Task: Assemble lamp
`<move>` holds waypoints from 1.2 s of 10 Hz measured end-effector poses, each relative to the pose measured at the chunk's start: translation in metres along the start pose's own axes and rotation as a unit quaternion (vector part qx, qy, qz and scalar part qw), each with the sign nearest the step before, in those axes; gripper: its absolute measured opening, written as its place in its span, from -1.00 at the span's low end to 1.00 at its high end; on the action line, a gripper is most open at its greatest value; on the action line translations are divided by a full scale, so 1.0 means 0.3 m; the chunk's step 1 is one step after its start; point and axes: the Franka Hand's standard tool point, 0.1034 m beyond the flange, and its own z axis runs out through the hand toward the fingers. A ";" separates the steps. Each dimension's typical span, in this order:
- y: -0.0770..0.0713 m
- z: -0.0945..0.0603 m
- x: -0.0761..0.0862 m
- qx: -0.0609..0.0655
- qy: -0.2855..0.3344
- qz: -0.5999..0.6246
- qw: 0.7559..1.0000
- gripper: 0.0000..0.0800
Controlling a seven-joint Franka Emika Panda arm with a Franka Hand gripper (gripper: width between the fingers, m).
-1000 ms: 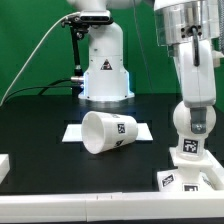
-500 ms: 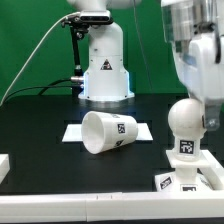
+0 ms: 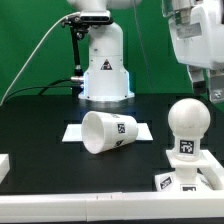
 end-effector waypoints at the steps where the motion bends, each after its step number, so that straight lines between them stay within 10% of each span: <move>1: 0.001 0.001 0.000 0.000 0.000 0.000 1.000 0.75; 12: 0.101 -0.069 0.090 -0.003 -0.004 -0.124 0.992 0.75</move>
Offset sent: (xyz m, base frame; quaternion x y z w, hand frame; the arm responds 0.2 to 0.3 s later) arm -0.0270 -0.0286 0.0223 0.0095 -0.0363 -0.0879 0.9954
